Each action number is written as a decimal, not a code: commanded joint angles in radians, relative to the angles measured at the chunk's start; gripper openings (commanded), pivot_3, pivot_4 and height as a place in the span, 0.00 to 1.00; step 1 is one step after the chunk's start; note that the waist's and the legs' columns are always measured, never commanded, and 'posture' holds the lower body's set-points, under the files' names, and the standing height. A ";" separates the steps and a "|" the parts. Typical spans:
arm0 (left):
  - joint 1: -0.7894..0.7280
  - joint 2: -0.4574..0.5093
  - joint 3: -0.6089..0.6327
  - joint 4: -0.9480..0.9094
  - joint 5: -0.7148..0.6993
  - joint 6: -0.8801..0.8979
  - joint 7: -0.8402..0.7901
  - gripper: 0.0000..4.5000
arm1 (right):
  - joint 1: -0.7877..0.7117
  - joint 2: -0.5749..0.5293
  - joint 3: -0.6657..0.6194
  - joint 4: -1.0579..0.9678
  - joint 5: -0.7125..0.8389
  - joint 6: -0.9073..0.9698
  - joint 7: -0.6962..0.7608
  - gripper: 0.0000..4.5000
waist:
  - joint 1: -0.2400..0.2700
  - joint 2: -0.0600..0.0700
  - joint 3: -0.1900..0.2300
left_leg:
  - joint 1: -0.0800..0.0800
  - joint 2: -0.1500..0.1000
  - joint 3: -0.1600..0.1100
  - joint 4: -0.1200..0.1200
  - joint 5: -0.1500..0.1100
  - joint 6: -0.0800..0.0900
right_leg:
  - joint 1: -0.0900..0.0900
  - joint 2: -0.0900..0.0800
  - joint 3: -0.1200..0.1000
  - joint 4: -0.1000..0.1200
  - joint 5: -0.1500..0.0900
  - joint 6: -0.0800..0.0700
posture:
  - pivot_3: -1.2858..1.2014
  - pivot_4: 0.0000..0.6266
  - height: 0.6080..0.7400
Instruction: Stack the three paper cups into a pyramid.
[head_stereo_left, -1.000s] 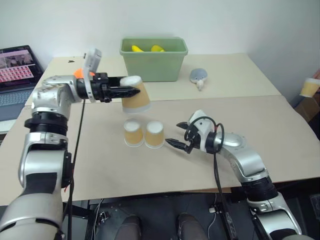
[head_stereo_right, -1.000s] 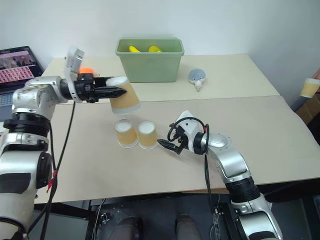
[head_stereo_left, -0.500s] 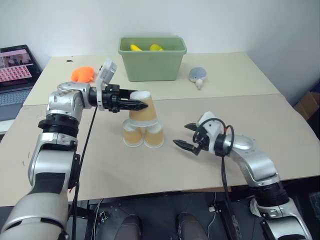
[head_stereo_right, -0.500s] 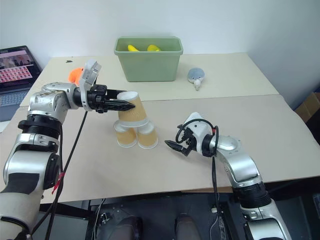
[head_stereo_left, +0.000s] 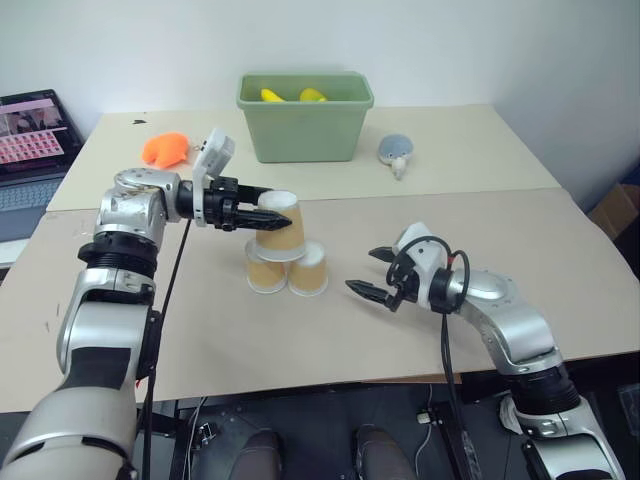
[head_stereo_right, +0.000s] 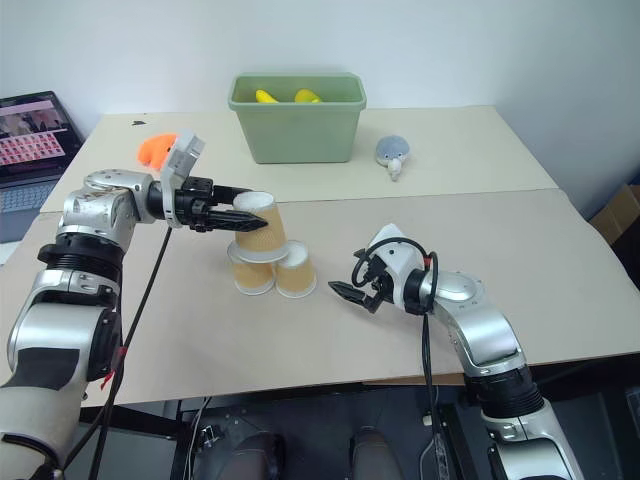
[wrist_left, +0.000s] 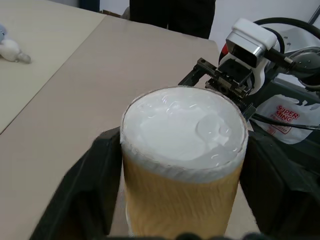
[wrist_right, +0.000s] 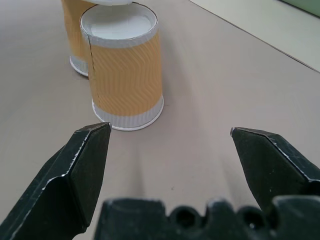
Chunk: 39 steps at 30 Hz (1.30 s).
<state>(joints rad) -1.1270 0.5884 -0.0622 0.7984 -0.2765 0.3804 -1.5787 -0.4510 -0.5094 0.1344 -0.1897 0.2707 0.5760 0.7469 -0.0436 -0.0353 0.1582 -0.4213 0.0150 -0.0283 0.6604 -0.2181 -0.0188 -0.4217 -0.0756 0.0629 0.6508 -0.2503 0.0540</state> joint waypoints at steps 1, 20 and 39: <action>-0.013 -0.001 0.022 -0.028 -0.002 -0.022 0.022 1.00 | -0.005 -0.002 -0.038 -0.042 0.026 -0.002 0.000 1.00 | 0.000 0.000 0.000 | 0.000 0.000 0.000 0.000 0.000 0.000 | 0.000 0.000 0.000 0.000 0.000 0.000 | 0.52 0.24 0.94; -0.025 0.008 0.089 -0.117 -0.063 0.059 0.084 1.00 | -0.026 0.005 -0.014 -0.004 0.026 -0.021 0.017 1.00 | -0.001 0.000 0.000 | 0.000 0.000 0.000 0.000 0.000 0.000 | 0.000 0.000 0.000 0.007 0.000 0.000 | 0.52 0.24 0.94; 0.454 -0.047 0.707 -0.777 -0.229 0.304 1.019 1.00 | -0.141 -0.027 -0.100 0.207 -0.109 -0.054 -0.164 1.00 | -0.001 0.000 0.000 | 0.007 0.000 0.001 0.000 0.000 0.000 | 0.001 -0.001 0.002 0.011 0.000 0.000 | 0.52 0.24 0.94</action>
<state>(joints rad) -0.7081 0.5604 0.5851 0.1374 -0.5225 0.7298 -0.6882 -0.5510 -0.5336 0.0702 -0.0179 0.2072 0.5515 0.6567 -0.0450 -0.0353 0.1578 -0.4148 0.0156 -0.0268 0.6607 -0.2181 -0.0189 -0.4211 -0.0764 0.0650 0.6631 -0.2499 0.0535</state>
